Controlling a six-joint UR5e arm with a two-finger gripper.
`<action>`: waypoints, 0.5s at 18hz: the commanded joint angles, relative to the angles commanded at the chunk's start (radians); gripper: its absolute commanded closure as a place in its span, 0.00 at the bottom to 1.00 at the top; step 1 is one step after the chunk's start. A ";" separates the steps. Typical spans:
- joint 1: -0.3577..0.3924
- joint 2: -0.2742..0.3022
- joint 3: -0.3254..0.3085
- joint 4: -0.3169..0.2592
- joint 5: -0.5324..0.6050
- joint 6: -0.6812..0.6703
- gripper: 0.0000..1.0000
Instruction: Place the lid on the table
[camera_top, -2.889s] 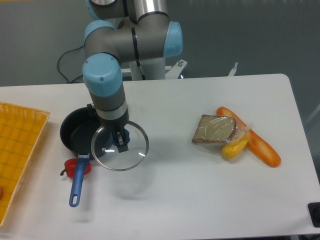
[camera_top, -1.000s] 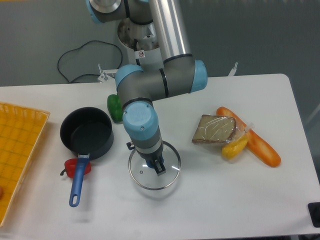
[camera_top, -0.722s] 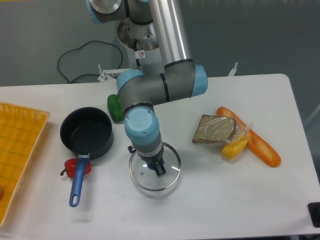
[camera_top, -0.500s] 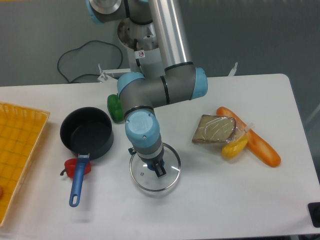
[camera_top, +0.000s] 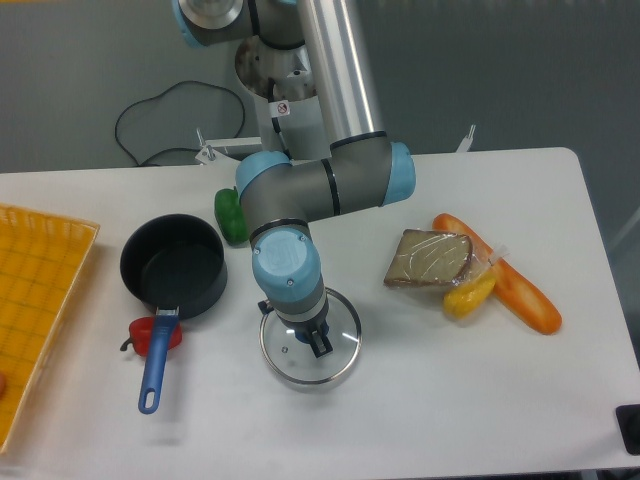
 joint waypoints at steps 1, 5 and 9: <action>-0.002 -0.006 0.000 0.005 0.002 0.000 0.40; -0.003 -0.011 0.000 0.011 0.000 0.000 0.40; -0.003 -0.015 0.000 0.015 0.000 0.002 0.39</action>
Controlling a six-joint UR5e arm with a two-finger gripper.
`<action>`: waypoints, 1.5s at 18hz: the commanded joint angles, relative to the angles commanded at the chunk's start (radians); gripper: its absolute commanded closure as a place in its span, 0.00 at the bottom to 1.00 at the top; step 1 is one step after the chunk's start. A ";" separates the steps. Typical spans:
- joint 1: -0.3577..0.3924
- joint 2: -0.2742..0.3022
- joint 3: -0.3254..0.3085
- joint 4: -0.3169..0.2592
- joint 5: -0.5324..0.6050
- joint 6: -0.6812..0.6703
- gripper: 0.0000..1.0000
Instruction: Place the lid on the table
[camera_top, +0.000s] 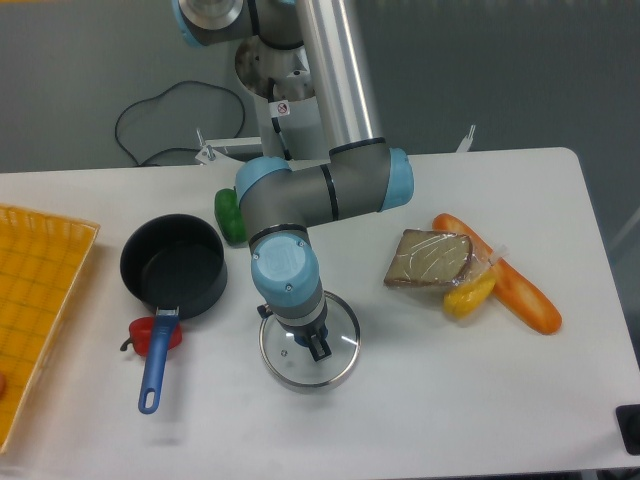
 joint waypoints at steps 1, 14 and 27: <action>0.000 0.000 0.000 0.002 0.000 0.000 0.39; -0.002 -0.008 0.000 0.003 0.000 0.000 0.36; -0.005 -0.014 -0.002 0.005 0.000 -0.002 0.31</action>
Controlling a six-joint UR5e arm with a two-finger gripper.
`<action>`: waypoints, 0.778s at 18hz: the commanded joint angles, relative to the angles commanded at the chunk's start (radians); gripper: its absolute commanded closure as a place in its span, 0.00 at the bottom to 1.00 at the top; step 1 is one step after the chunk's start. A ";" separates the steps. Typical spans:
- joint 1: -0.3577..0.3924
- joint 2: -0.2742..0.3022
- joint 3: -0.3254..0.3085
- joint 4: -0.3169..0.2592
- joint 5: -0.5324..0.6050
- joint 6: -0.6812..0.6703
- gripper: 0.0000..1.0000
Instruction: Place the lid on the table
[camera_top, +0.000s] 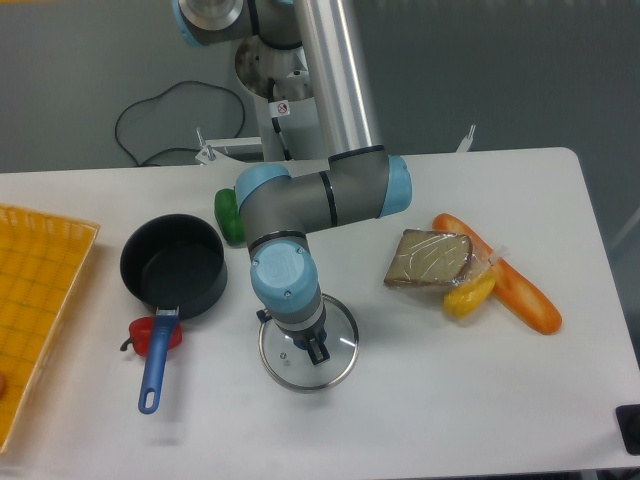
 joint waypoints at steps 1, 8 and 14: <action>0.000 0.000 0.000 0.000 0.000 0.000 0.31; 0.000 0.000 0.000 0.000 0.000 0.000 0.26; 0.000 0.000 0.000 0.002 0.000 0.006 0.11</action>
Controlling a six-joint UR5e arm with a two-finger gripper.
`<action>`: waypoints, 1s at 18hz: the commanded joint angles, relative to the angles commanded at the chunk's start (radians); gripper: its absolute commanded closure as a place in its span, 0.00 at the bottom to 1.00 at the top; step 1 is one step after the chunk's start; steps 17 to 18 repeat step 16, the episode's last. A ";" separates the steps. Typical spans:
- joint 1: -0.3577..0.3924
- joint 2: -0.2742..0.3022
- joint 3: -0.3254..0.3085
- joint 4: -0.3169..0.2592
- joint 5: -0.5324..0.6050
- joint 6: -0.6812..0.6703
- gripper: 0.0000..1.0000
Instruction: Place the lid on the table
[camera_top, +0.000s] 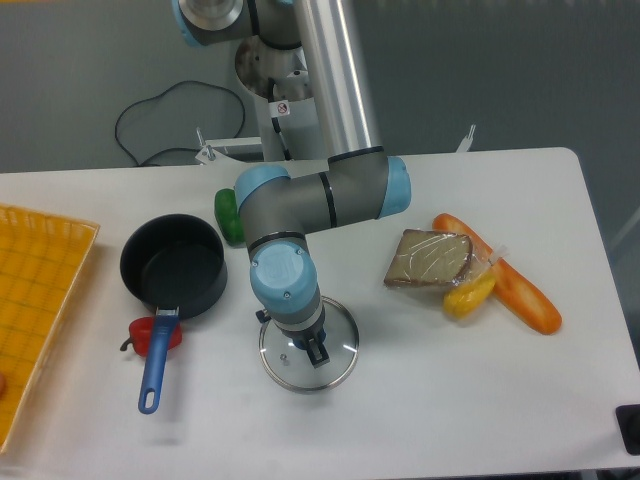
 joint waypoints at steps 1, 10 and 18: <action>0.000 0.002 0.002 -0.002 0.000 -0.001 0.07; -0.032 0.046 0.014 0.031 0.002 -0.060 0.00; -0.057 0.084 0.011 0.035 -0.009 -0.055 0.00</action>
